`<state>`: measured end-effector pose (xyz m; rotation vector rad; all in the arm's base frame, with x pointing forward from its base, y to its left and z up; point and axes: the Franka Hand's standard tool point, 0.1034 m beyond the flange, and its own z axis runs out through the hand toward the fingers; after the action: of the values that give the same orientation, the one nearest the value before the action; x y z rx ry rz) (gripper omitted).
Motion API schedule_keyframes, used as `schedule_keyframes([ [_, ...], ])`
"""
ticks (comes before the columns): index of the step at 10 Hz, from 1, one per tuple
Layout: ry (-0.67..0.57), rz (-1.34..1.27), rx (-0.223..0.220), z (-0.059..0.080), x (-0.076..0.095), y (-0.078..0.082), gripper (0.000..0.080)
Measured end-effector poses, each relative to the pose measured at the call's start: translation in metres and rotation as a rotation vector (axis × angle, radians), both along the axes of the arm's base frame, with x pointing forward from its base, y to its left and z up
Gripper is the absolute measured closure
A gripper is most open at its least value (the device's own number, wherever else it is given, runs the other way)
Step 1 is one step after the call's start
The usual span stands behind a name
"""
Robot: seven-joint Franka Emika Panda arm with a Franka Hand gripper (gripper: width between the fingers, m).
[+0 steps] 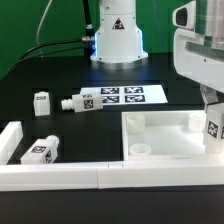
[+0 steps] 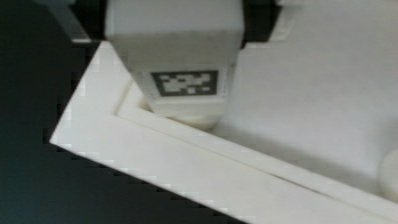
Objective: Assemble square table
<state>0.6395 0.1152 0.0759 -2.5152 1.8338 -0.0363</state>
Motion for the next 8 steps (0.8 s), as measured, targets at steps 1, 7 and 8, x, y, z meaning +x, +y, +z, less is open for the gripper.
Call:
schedule_keyframes([
  [1, 0.001, -0.082, 0.003, -0.0002, 0.0, -0.0002, 0.0515],
  [7, -0.01, -0.698, 0.093, -0.0005, 0.0029, -0.0041, 0.0514],
  [8, -0.012, -0.694, 0.095, -0.0004, 0.0028, -0.0042, 0.0514],
])
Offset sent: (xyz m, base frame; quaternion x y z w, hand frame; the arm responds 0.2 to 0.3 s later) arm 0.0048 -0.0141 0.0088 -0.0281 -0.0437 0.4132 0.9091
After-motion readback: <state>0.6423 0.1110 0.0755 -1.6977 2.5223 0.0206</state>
